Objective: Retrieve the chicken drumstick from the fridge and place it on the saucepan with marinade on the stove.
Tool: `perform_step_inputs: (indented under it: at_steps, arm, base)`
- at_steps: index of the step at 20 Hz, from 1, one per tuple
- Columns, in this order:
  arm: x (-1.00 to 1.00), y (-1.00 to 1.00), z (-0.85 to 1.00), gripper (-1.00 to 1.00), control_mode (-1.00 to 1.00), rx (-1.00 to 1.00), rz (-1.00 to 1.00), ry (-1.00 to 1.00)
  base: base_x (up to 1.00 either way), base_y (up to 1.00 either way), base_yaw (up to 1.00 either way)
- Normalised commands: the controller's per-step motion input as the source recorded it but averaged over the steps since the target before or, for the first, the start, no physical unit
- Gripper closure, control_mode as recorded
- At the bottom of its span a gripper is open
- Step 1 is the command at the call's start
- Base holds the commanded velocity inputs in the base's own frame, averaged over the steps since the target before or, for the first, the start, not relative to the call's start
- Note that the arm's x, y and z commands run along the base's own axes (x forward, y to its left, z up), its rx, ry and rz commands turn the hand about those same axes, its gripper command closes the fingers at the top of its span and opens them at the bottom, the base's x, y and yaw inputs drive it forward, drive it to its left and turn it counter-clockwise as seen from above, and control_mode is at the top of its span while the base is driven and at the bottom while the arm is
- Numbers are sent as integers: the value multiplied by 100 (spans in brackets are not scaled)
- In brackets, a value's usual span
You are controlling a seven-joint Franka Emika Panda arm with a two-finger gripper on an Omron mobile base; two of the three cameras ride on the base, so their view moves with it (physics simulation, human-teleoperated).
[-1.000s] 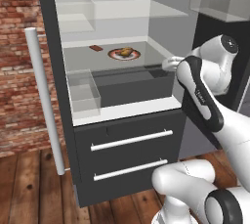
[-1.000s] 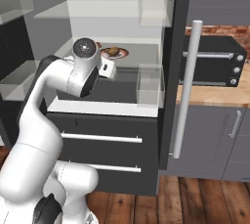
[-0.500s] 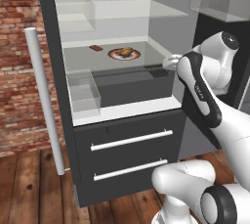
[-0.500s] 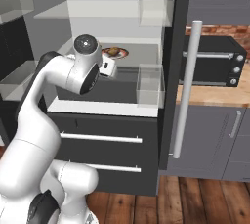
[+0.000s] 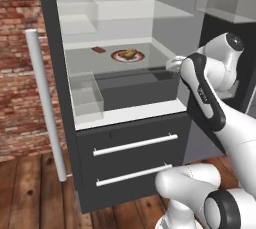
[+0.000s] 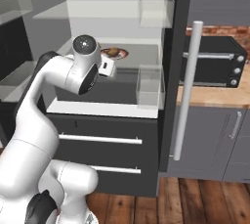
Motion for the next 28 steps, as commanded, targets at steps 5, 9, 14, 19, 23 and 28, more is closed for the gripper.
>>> perform_step_inputs:
  at_steps: [5, 9, 14, 19, 23, 28]
  arm:
    - [0, 0, 0, -100, 100, 0, 0, 0]
    - [0, 0, 0, -100, 100, 0, 0, 0]
    - [0, 0, 0, -100, 100, 0, 0, 0]
    - [0, 0, 0, -100, 100, 0, 0, 0]
    - [0, 0, 0, -100, 100, 0, 0, 0]
    - [0, 7, -1, -100, -100, -3, 0, 0]
  base:
    - [50, 1, 0]
    - [64, 11, 0]
    - [66, 17, -1]
    - [70, 11, 0]
    - [34, 21, 0]
    - [2, 20, 0]
